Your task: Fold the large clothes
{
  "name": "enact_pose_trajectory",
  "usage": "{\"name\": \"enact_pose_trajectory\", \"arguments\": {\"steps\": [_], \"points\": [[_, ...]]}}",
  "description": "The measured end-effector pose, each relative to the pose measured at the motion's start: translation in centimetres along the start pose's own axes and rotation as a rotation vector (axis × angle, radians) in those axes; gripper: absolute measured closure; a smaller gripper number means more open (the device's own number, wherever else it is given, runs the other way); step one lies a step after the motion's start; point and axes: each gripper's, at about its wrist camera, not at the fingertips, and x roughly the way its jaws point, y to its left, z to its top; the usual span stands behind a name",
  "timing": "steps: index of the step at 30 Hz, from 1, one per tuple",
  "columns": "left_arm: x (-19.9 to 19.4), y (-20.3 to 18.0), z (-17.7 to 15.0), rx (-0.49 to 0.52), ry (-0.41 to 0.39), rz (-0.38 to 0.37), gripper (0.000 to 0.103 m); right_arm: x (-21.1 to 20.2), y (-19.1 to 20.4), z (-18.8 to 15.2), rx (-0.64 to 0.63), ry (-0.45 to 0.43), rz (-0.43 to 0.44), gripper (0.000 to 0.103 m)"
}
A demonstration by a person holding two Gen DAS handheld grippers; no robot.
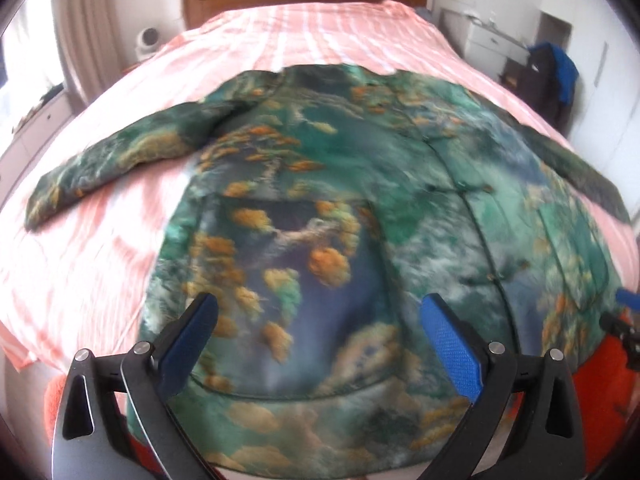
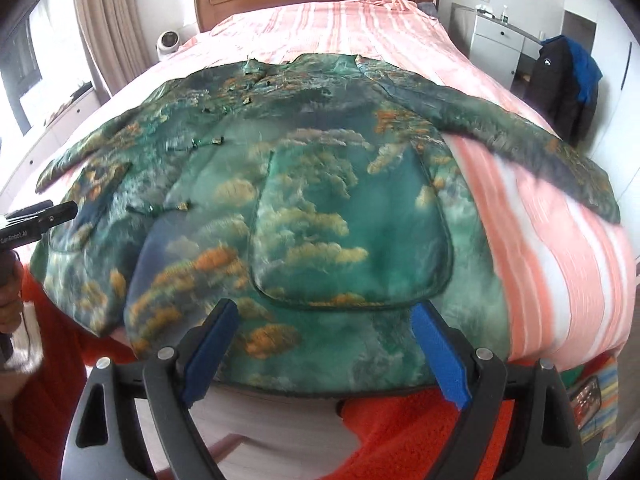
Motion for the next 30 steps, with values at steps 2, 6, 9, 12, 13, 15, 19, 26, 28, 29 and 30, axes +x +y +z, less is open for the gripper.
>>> {"name": "enact_pose_trajectory", "arguments": {"steps": [2,6,9,12,13,15,19,26,28,29,30], "points": [[0.8,0.8,-0.3,-0.016,0.003,0.026,0.002,0.1,0.9,0.2,0.015,0.001,0.033,0.015],[2.1,1.4,-2.2,-0.016,0.046,0.06,0.002,0.5,3.2,0.3,0.007,0.011,0.098,0.015],[1.4,1.1,-2.7,-0.017,0.03,0.031,0.002,0.4,4.3,0.4,-0.014,0.009,0.116,0.015],[0.9,0.3,-2.6,0.011,-0.008,0.013,0.002,0.4,4.3,0.7,-0.01,0.004,0.117,0.015],[0.8,0.1,-2.6,0.021,-0.019,0.017,0.002,0.4,4.2,0.7,-0.001,0.002,0.119,0.015],[0.8,0.1,-2.5,0.026,-0.029,0.02,0.002,0.3,3.8,0.6,0.017,0.001,0.121,0.015],[0.2,0.6,-2.4,-0.012,-0.06,-0.003,0.002,0.0,3.4,0.3,0.038,-0.01,0.119,0.015],[-0.8,0.8,-2.4,-0.042,-0.1,0.027,0.002,-0.2,3.8,-0.8,0.037,-0.028,0.16,0.015],[-1.0,0.6,-2.4,-0.034,-0.11,0.04,0.002,-0.3,3.9,-0.9,0.03,-0.032,0.166,0.015],[-1.1,0.6,-2.5,-0.03,-0.114,0.045,0.002,-0.4,3.9,-0.9,0.029,-0.036,0.17,0.015],[-1.3,0.5,-2.5,-0.024,-0.119,0.05,0.002,-0.4,3.9,-0.9,0.03,-0.04,0.172,0.015]]}}
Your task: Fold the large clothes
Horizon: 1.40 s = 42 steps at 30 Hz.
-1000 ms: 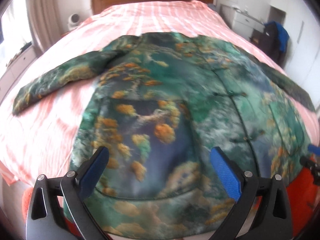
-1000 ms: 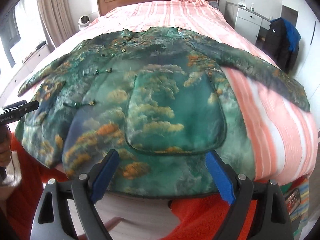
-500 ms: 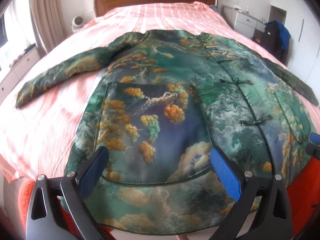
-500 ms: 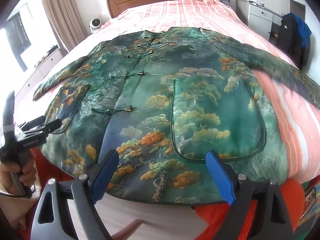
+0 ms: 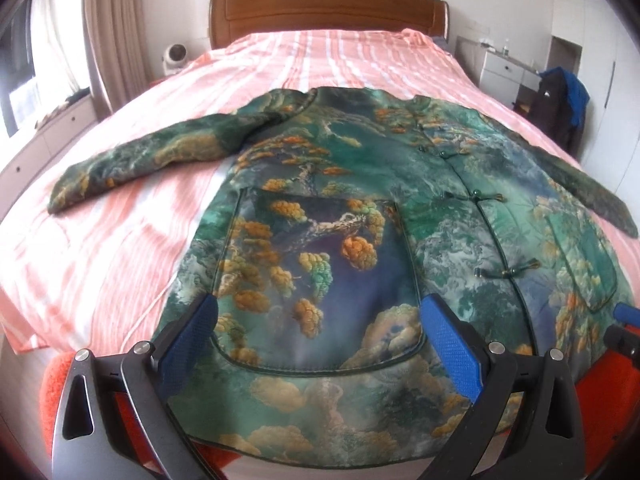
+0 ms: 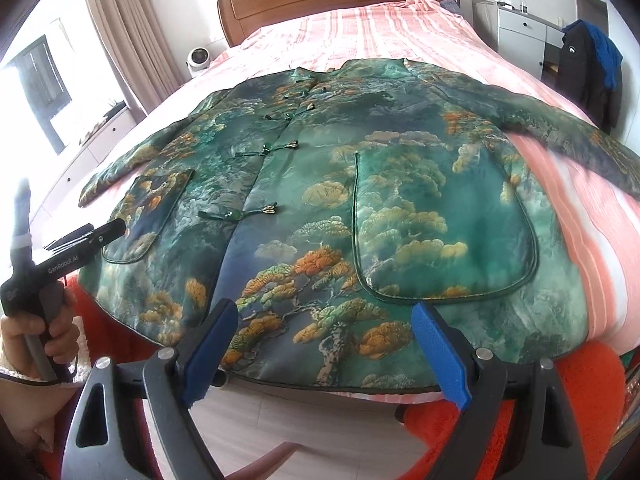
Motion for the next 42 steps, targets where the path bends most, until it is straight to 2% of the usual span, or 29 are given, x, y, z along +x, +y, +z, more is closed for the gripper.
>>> {"name": "enact_pose_trajectory", "arguments": {"steps": [18,22,25,27,29,30,32,34,36,38,42], "points": [[-0.4,0.7,0.2,-0.01,-0.027,0.049,0.002,-0.6,-0.3,0.2,0.03,-0.039,0.017,0.015],[-0.5,0.9,0.3,-0.008,-0.033,0.058,0.002,-1.4,-2.5,1.6,0.078,-0.065,0.057,0.015],[-0.3,1.0,0.2,-0.009,-0.03,0.061,0.002,-2.8,-7.3,5.0,0.126,-0.113,0.009,0.015],[-0.3,1.2,0.1,-0.015,-0.027,0.062,0.002,-3.6,-12.6,7.8,0.208,-0.146,-0.024,0.015],[-0.2,1.3,0.2,-0.023,-0.026,0.064,0.002,-4.0,-18.6,9.6,0.332,-0.2,-0.06,0.015],[-0.2,1.4,0.2,-0.026,-0.027,0.066,0.002,-4.2,-22.9,10.1,0.433,-0.242,-0.085,0.015],[-0.2,1.5,0.2,-0.026,-0.029,0.073,0.002,-4.4,-29.6,9.5,0.617,-0.298,-0.146,0.015],[0.0,1.6,0.2,-0.027,-0.025,0.076,0.002,-4.6,-35.8,7.1,0.842,-0.366,-0.197,0.015],[0.5,1.6,0.2,-0.035,-0.011,0.073,0.002,-4.1,-39.5,5.0,0.992,-0.416,-0.153,0.015],[1.1,1.5,0.3,-0.036,0.009,0.07,0.002,-2.9,-42.3,3.9,1.079,-0.432,-0.157,0.015],[1.7,1.1,0.1,-0.022,0.031,0.079,0.002,-0.8,-46.0,4.4,1.161,-0.468,-0.127,0.019]]}}
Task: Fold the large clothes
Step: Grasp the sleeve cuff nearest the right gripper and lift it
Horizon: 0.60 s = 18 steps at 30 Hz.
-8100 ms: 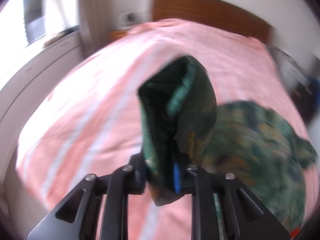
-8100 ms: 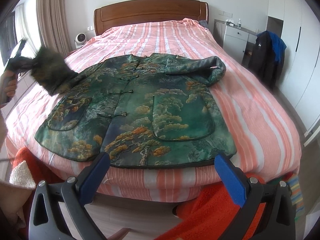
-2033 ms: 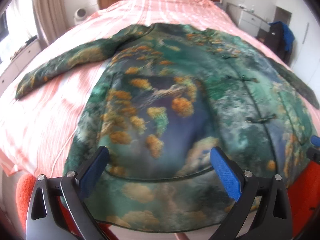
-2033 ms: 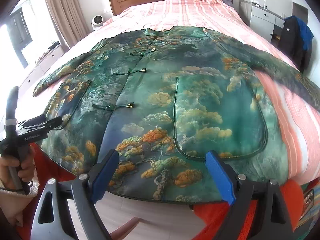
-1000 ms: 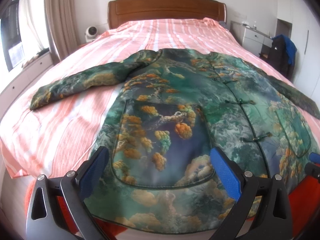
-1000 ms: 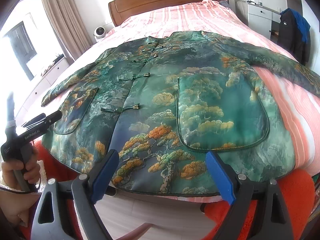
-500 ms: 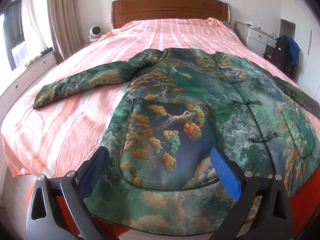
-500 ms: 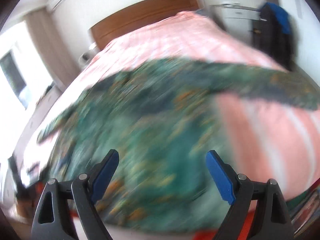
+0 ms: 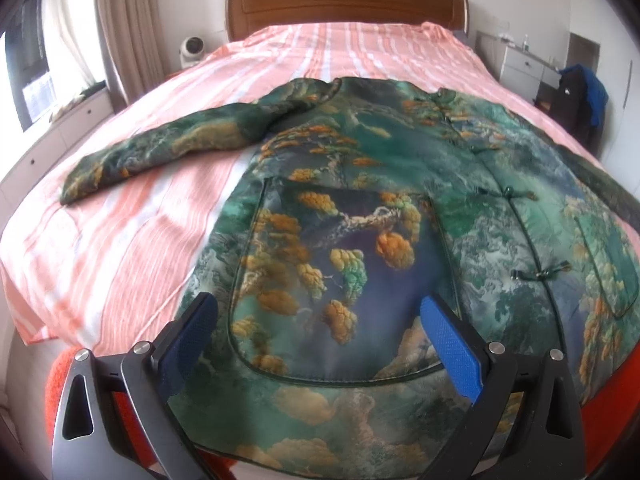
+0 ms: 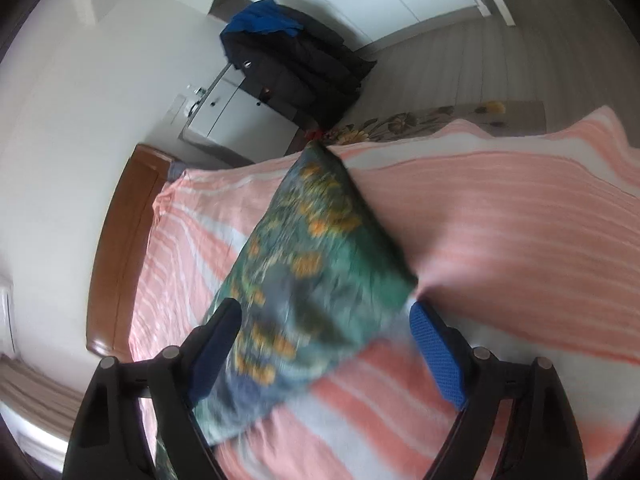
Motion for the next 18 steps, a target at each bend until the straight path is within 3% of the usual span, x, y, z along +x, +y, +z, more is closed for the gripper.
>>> {"name": "enact_pose_trajectory", "arguments": {"steps": [1,2,4,6,11,15,18], "points": [[0.0,-0.1,-0.1,0.005,0.001,0.007,0.002,0.6,0.0,0.4,0.011,0.0,-0.003,0.033],[0.0,-0.1,-0.1,0.007,0.0,0.012,0.002,1.3,0.3,0.7,0.011,0.004,-0.024,0.061],[0.0,0.0,-0.1,0.0,-0.002,0.012,0.002,2.0,1.3,0.9,-0.006,0.013,-0.057,0.088],[0.0,0.1,-0.1,-0.008,-0.004,0.01,0.002,1.1,3.9,0.5,-0.09,-0.026,-0.079,0.09],[0.4,-0.1,-0.2,-0.003,0.004,-0.007,0.002,-2.5,18.6,-4.5,-0.428,-0.024,0.169,0.091],[0.3,0.1,-0.4,-0.009,-0.003,-0.017,0.002,-4.4,32.1,-14.7,-0.742,0.032,0.375,0.091],[0.0,0.5,-0.5,-0.012,-0.014,-0.008,0.002,-3.1,38.5,-23.7,-0.891,0.086,0.439,0.091]]}}
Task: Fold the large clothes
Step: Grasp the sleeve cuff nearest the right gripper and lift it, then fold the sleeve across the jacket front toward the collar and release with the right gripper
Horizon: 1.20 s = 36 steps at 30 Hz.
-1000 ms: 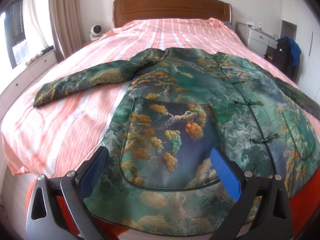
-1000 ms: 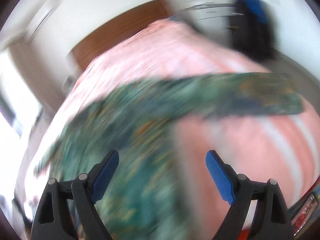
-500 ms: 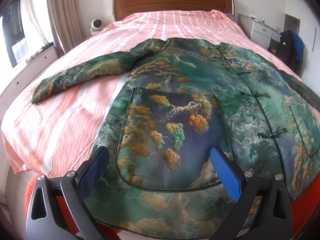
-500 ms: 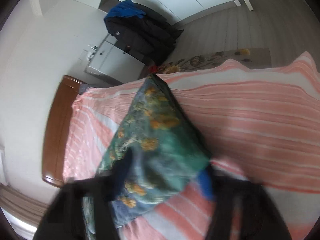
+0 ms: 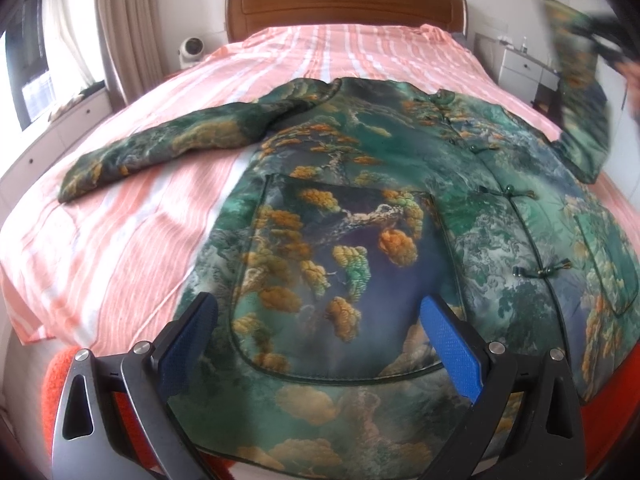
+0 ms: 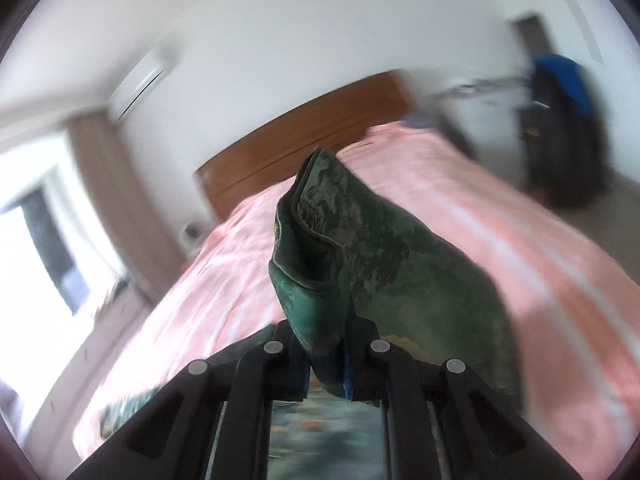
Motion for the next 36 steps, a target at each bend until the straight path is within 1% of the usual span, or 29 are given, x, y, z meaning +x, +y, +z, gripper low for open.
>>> {"name": "enact_pose_trajectory", "arguments": {"steps": [1,2,5,6,7,8,9,10,11,12,13,14,16,17,18,19,20,21,22,23,24,25,26,28,29,30,32,35,36], "points": [[-0.1,0.1,-0.1,0.001,-0.002,0.003,0.002,1.8,2.3,-0.9,-0.031,0.022,0.014,0.091],[-0.1,0.2,-0.1,0.003,-0.004,0.008,0.002,4.5,4.9,-2.4,-0.057,0.059,0.029,0.091],[-0.1,0.4,-0.3,0.006,0.0,0.011,0.002,9.9,9.0,-6.6,-0.114,0.15,0.026,0.091],[-0.1,0.3,-0.3,0.009,0.002,0.011,0.002,11.9,9.9,-8.4,-0.129,0.187,0.022,0.089],[0.0,0.3,-0.3,0.014,0.003,0.011,0.002,13.6,10.5,-9.9,-0.132,0.226,0.02,0.082],[0.0,0.2,-0.4,0.017,0.004,0.011,0.002,15.5,10.7,-11.8,-0.132,0.294,0.016,0.066],[0.0,0.2,-0.4,0.021,0.005,0.011,0.002,17.3,10.5,-13.4,-0.121,0.375,0.023,0.053],[0.0,0.2,-0.5,0.023,0.006,0.013,0.002,17.9,10.3,-15.7,-0.103,0.441,0.036,0.031],[0.0,0.2,-0.5,0.022,0.006,0.014,0.002,18.4,9.6,-17.1,-0.075,0.492,0.055,0.028],[0.0,0.2,-0.5,0.021,0.005,0.012,0.002,18.2,8.8,-17.8,-0.051,0.51,0.076,0.028],[-0.1,0.2,-0.5,0.019,0.005,0.01,0.002,17.6,8.0,-17.8,-0.04,0.503,0.096,0.028],[0.0,0.2,-0.4,0.015,0.006,0.007,0.002,16.6,7.1,-17.0,-0.032,0.489,0.118,0.028],[0.1,0.3,-0.3,0.004,0.009,-0.006,0.002,14.6,5.9,-15.2,-0.025,0.448,0.127,0.026],[0.2,0.3,-0.2,-0.001,0.011,-0.011,0.002,12.9,4.7,-13.9,-0.029,0.402,0.101,0.021],[0.3,0.3,-0.2,-0.005,0.015,-0.014,0.002,11.3,5.0,-12.8,-0.042,0.366,0.073,0.017],[0.5,0.2,-0.2,-0.007,0.021,-0.016,0.002,10.2,4.6,-12.0,-0.06,0.327,0.029,0.011],[0.7,0.1,-0.2,-0.008,0.028,-0.015,0.002,9.2,3.5,-11.4,-0.068,0.284,-0.048,0.007],[0.9,0.0,-0.2,-0.006,0.035,-0.013,0.002,8.4,3.2,-11.4,-0.061,0.271,-0.096,0.005],[1.1,-0.1,-0.3,-0.003,0.045,-0.007,0.002,8.6,2.5,-11.5,-0.047,0.277,-0.139,0.003],[1.2,-0.1,-0.3,0.001,0.054,-0.002,0.002,9.5,1.5,-12.3,-0.031,0.32,-0.169,0.003],[1.2,-0.2,-0.4,0.005,0.06,0.002,0.002,11.1,0.4,-13.5,-0.02,0.403,-0.189,0.003],[1.0,-0.2,-0.5,0.009,0.062,0.009,0.002,12.1,-0.3,-14.5,-0.017,0.461,-0.202,0.003],[0.6,-0.2,-0.5,0.012,0.058,0.015,0.002,12.2,-0.7,-15.4,-0.027,0.48,-0.218,0.006],[-0.1,-0.3,-0.3,0.012,0.036,0.017,0.002,10.4,0.1,-15.4,-0.059,0.404,-0.214,0.006],[-0.3,-0.3,-0.2,0.01,0.029,0.016,0.001,8.8,0.8,-15.2,-0.08,0.36,-0.204,0.006],[-0.4,-0.4,0.0,0.008,0.023,0.013,0.001,7.5,1.4,-14.9,-0.095,0.343,-0.193,0.006],[-0.4,-0.5,0.5,0.007,0.021,0.006,0.001,4.9,2.9,-15.0,-0.13,0.325,-0.16,0.006],[-0.1,-0.9,1.4,0.011,0.017,-0.013,0.001,1.1,4.9,-16.9,-0.17,0.341,-0.109,0.006],[-0.1,-1.0,1.7,0.017,0.008,-0.018,0.001,-0.8,5.5,-17.8,-0.194,0.348,-0.091,0.006]]}}
